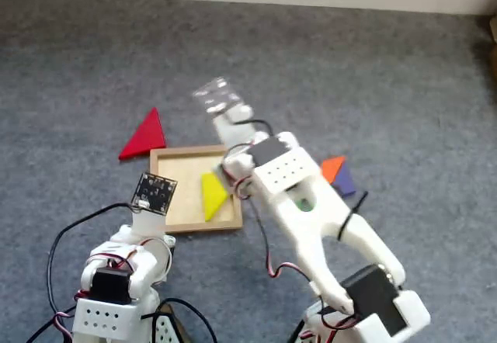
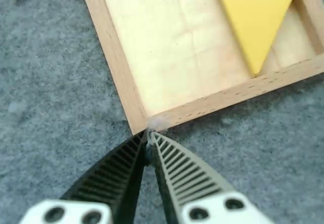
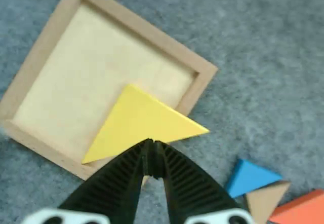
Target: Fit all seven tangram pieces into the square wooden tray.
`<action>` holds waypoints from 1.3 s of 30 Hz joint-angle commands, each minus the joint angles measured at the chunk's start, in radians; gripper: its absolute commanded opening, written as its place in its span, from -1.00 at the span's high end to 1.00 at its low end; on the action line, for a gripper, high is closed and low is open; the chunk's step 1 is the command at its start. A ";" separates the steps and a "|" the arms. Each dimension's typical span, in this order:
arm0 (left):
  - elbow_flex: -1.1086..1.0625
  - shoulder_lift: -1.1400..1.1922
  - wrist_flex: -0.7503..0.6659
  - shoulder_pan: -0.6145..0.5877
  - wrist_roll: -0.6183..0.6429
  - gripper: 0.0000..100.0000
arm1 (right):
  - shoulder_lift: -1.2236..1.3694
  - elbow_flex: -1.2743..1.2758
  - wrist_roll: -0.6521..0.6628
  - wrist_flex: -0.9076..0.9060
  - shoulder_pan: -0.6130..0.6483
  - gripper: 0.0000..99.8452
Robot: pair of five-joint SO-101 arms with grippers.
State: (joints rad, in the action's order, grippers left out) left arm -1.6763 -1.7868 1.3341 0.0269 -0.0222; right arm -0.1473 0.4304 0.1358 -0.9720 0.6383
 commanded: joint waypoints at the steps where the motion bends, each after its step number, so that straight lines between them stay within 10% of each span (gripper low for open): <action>1: -0.021 -0.048 0.006 0.013 0.006 0.99 | -0.054 -0.002 0.014 -0.001 -0.056 0.97; 39: -0.021 -0.048 0.006 0.013 0.006 0.99 | 0.300 -0.196 0.006 0.214 -0.053 0.96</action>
State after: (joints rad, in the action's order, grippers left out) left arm -1.6763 -1.7868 1.3341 0.0269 -0.0222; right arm 0.1749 0.2908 0.1389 -0.7894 0.5969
